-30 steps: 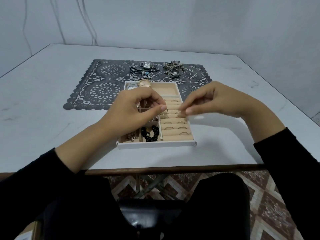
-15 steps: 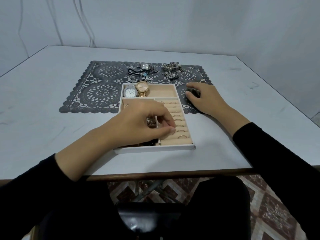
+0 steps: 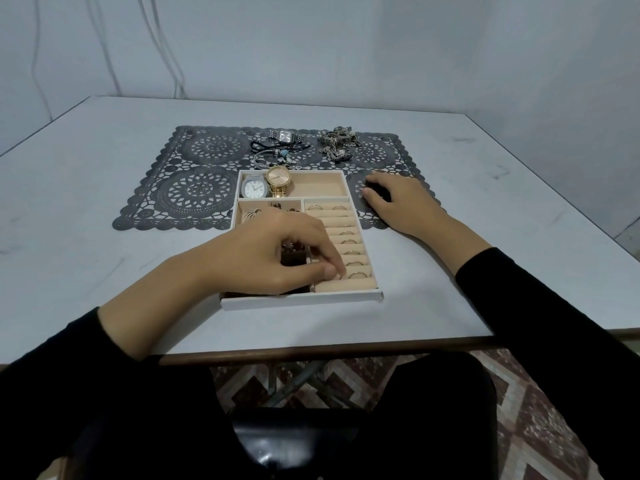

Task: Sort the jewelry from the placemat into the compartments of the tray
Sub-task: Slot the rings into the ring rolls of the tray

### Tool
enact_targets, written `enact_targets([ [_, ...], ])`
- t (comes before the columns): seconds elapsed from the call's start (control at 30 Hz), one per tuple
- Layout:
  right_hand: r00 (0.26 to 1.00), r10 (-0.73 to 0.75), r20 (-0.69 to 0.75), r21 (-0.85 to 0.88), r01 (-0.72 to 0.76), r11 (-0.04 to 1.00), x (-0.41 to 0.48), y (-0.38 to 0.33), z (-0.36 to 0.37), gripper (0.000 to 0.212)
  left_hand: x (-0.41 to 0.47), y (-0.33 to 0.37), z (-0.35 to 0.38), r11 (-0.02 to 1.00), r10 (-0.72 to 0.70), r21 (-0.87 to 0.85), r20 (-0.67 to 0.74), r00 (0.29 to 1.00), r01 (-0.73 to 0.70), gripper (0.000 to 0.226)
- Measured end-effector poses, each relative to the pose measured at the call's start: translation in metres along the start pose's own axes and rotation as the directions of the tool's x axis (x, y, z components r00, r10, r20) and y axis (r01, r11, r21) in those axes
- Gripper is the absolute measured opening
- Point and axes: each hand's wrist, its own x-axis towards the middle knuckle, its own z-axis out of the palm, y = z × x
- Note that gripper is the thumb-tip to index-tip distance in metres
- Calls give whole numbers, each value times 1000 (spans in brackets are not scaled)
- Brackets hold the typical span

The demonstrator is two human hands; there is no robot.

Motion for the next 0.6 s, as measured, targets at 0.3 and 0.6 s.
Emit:
enact_targets([
  [0.3,1000,4,23,-1,-4,1000,-2,-1,-1,36,0,0,-2,997,-52,-49,23,998,54,11],
  [0.6,1000,2,22,0,-2,1000,-2,-1,0,37,1,0,-4,992,-97,-75,56,994,101,12],
])
